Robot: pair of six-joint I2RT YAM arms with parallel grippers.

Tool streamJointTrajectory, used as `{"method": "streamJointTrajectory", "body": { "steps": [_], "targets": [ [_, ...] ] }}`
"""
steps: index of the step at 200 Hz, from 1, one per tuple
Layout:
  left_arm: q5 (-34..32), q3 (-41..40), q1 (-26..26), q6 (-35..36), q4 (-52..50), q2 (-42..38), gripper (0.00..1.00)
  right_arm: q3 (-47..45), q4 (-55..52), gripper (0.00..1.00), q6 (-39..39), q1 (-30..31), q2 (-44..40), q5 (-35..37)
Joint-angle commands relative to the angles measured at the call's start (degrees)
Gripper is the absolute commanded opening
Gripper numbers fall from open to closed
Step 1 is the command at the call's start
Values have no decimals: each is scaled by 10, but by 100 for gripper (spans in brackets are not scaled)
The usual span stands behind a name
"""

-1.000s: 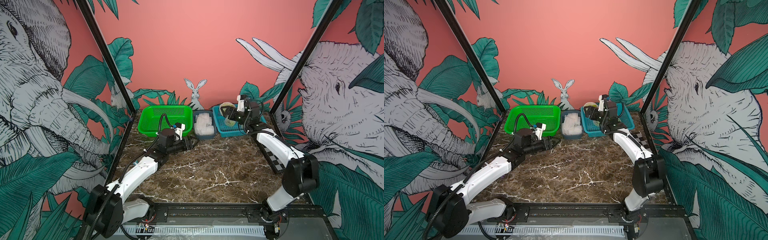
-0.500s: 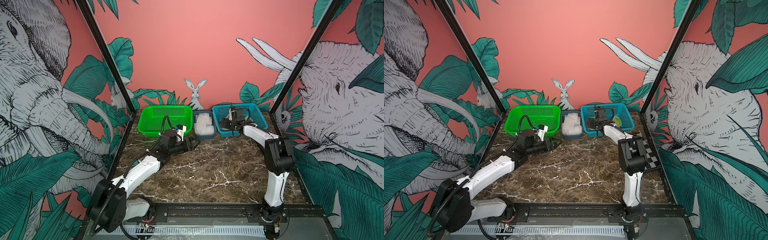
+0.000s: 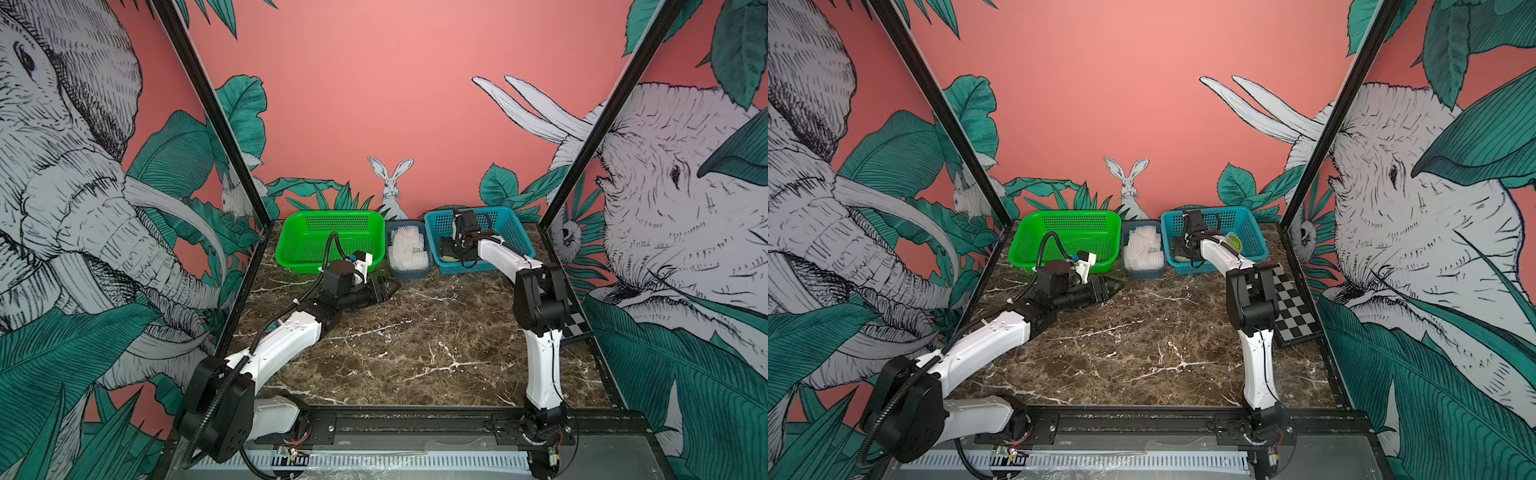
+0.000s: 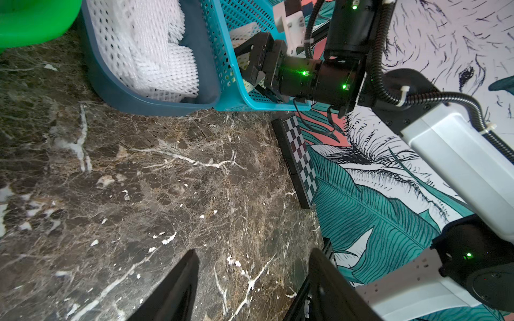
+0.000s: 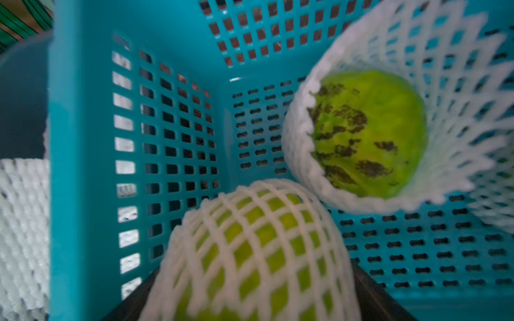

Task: Sleeve custard apples in foam nets
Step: Place the custard apple in the basket, then reset both arms

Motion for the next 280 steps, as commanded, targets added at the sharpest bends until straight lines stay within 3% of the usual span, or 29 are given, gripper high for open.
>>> {"method": "streamJointTrajectory", "body": {
  "steps": [1,61,132,204,247,265,271,280],
  "targets": [
    [-5,-9,-2,-4,12,-3,65,57,-73,85,-19,-1,25,2],
    [-10,-11,-2,-4,11,-3,65,91,-109,90,-22,-2,56,4],
    [-13,-11,-2,-6,17,0,65,85,-116,99,-22,-2,14,-2],
    [-38,5,-2,19,-22,1,66,-4,-98,99,-37,-1,-134,21],
    [-76,34,1,52,-82,-6,67,-118,-54,99,-47,-1,-261,32],
    [-119,54,8,84,-144,-17,74,-211,9,99,-54,-2,-338,31],
    [-139,63,11,97,-169,-22,97,-241,26,99,-57,-2,-368,36],
    [-172,76,16,119,-212,-27,99,-281,46,99,-62,-2,-404,53]
  ]
}}
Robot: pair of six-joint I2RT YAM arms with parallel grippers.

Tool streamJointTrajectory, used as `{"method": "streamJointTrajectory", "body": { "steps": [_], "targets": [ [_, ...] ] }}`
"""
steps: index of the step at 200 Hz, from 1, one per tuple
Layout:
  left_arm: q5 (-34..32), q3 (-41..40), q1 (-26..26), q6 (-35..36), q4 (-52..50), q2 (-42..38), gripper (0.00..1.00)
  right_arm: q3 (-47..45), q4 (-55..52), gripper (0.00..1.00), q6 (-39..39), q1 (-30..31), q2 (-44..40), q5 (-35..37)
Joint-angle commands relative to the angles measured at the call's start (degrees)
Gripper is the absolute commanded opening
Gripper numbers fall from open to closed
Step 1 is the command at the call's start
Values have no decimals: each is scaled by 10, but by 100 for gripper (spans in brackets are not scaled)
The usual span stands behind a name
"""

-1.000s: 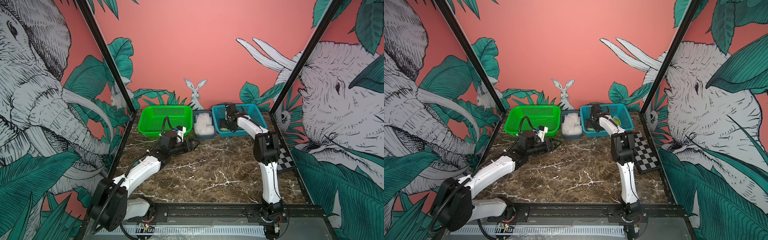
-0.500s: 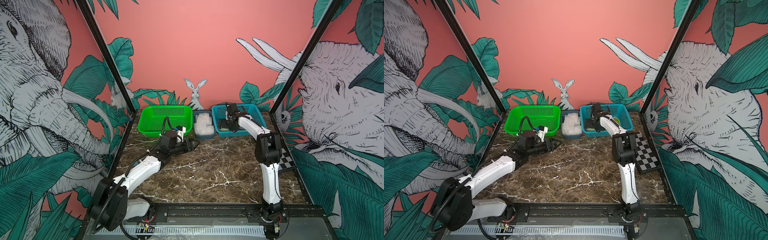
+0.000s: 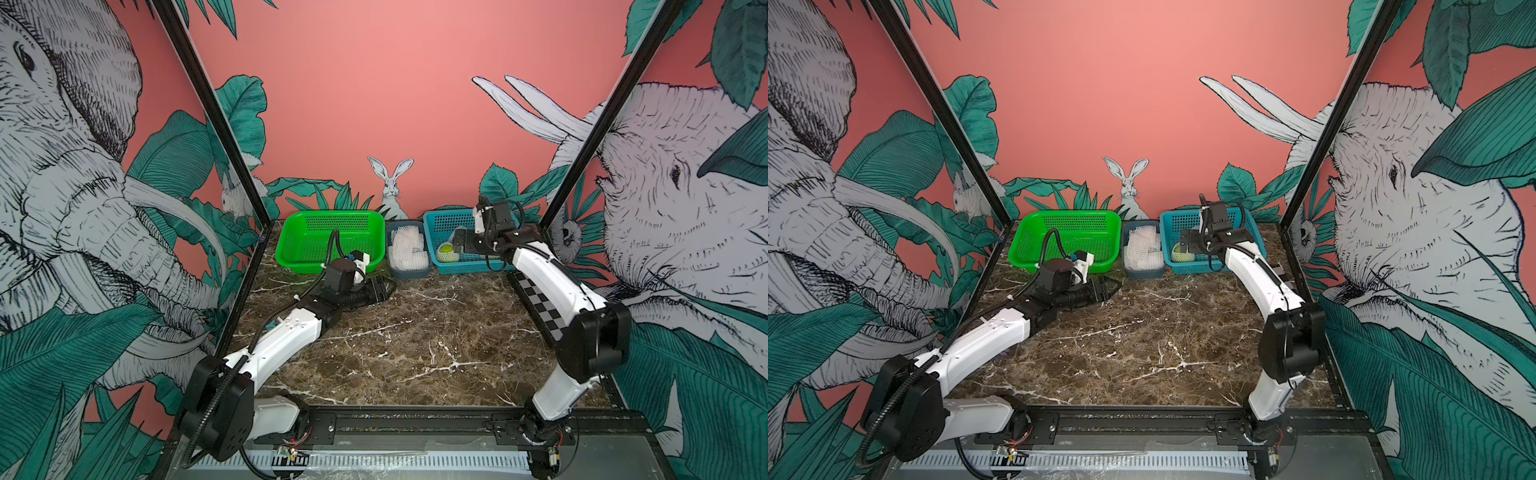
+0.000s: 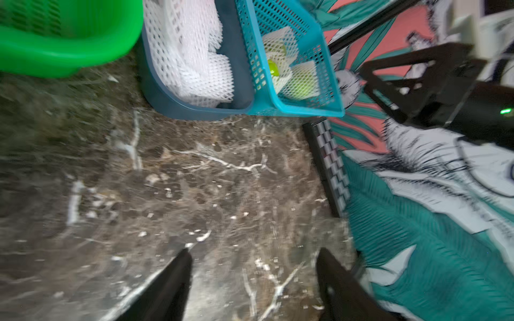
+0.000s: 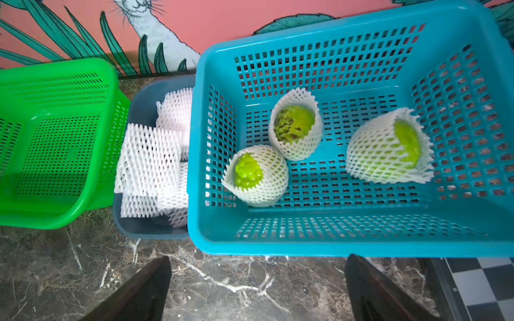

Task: Sleeve custard apples in foam nets
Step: Reset both arms

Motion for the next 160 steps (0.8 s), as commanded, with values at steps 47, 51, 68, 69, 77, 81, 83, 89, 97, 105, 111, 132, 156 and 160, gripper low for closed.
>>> {"method": "streamJointTrajectory", "body": {
  "steps": [47,51,68,69,77,81,83,89,97,105,111,132,156,160],
  "targets": [
    [-310,69,90,151,-228,-48,99,-289,165,99,-61,0,-194,240],
    [-334,63,98,160,-225,-53,99,-317,185,99,-64,0,-204,271],
    [-374,40,145,216,-201,-70,99,-398,260,99,-78,-4,-231,333],
    [-374,39,147,218,-201,-70,99,-402,264,99,-78,-5,-233,336],
    [-388,36,172,236,-198,-69,99,-422,278,99,-82,-10,-235,350],
    [-398,32,180,251,-191,-67,99,-427,280,99,-81,-13,-232,356],
    [-403,28,183,259,-185,-66,99,-430,281,99,-81,-15,-229,359],
    [-421,17,187,285,-163,-63,99,-432,283,99,-82,-20,-217,362],
    [-454,-4,190,316,-127,-56,99,-431,287,99,-86,-25,-198,369],
    [-474,-32,190,346,-70,-49,99,-436,308,99,-99,-26,-183,367],
    [-475,-56,191,367,-16,-42,99,-449,347,99,-117,-26,-173,361],
    [-472,-121,195,412,152,-10,99,-532,558,99,-175,-29,-143,340],
    [-449,-132,203,440,234,51,99,-583,709,99,-233,-32,-103,360],
    [-449,-136,204,443,251,59,99,-595,732,99,-239,-34,-105,348]
  ]
}}
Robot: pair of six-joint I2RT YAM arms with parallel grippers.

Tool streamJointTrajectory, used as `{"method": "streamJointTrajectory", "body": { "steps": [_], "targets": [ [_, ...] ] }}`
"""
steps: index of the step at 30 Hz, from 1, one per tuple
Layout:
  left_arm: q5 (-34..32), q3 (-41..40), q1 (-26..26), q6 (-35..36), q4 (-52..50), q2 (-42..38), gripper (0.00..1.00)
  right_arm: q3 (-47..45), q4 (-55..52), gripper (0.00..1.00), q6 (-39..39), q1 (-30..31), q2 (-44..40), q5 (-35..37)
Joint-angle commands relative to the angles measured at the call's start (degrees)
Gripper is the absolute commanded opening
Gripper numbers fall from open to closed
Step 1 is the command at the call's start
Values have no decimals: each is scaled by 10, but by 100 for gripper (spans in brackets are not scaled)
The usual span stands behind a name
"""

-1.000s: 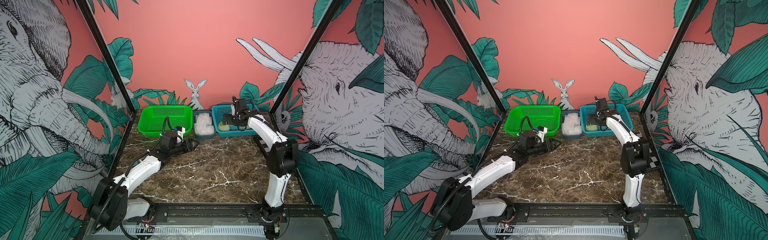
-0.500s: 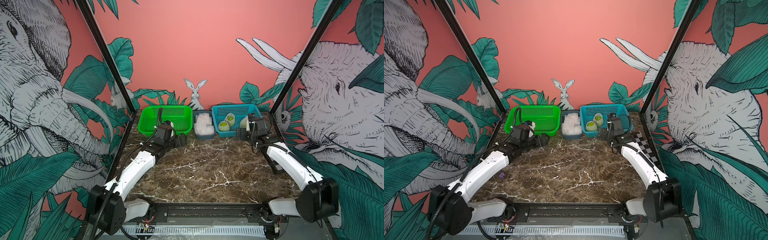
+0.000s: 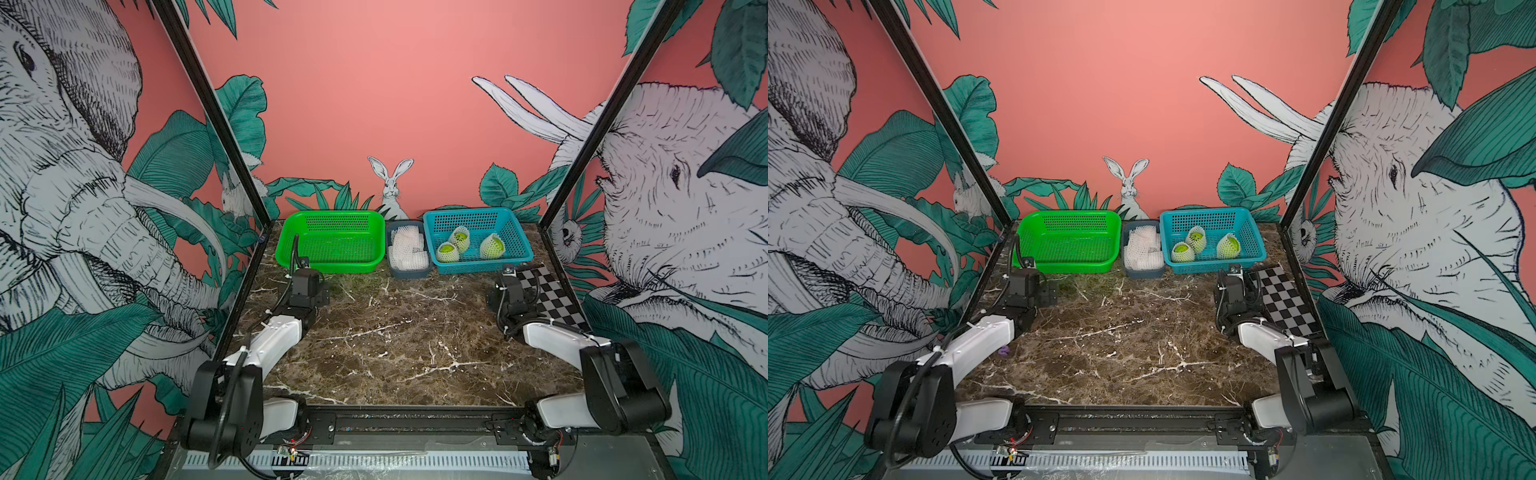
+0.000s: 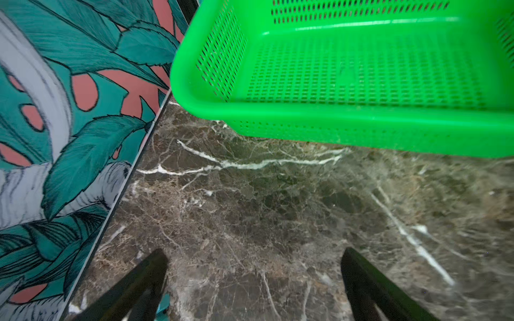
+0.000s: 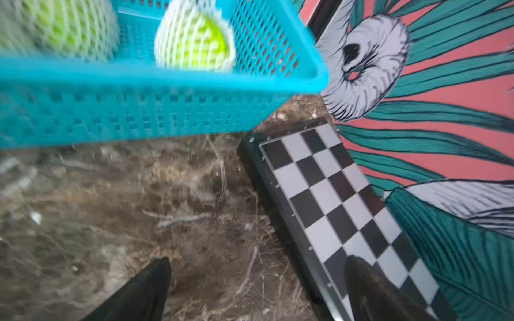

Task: Sleeve custard apples in foam nets
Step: Reset both arms

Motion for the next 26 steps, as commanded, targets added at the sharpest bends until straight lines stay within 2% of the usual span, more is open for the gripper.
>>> {"method": "streamJointTrajectory", "body": {
  "steps": [1,2,4,5,7,8,10,11,13,15,17,19,22,26],
  "targets": [
    [-9,-12,7,66,168,35,99,-45,236,99,-77,-8,16,11],
    [-6,-22,8,80,201,47,99,-71,298,99,-83,-18,15,-17],
    [4,-41,12,83,239,65,99,-98,322,99,-60,-37,15,-44],
    [12,-57,16,84,283,80,99,-122,377,99,-55,-49,29,-81],
    [35,-49,20,89,262,80,99,-156,515,99,-53,-65,90,-109],
    [51,-65,20,104,310,91,99,-167,557,99,-59,-66,114,-123],
    [82,-112,29,113,453,128,99,-149,467,99,-67,-67,74,-163],
    [87,-123,41,86,438,124,99,-131,419,99,-72,-67,68,-174],
    [78,-134,44,96,509,152,99,-116,414,99,-65,-70,78,-166],
    [81,-126,44,82,446,128,100,-132,442,99,-68,-68,76,-161],
    [78,-134,44,92,497,147,100,-134,449,99,-67,-67,78,-154],
    [78,-127,44,84,454,132,100,-130,442,99,-69,-66,79,-162],
    [76,-131,44,89,484,143,100,-100,369,99,-54,-82,70,-189],
    [77,-130,44,87,471,136,100,-109,388,99,-53,-84,71,-186]
  ]
}}
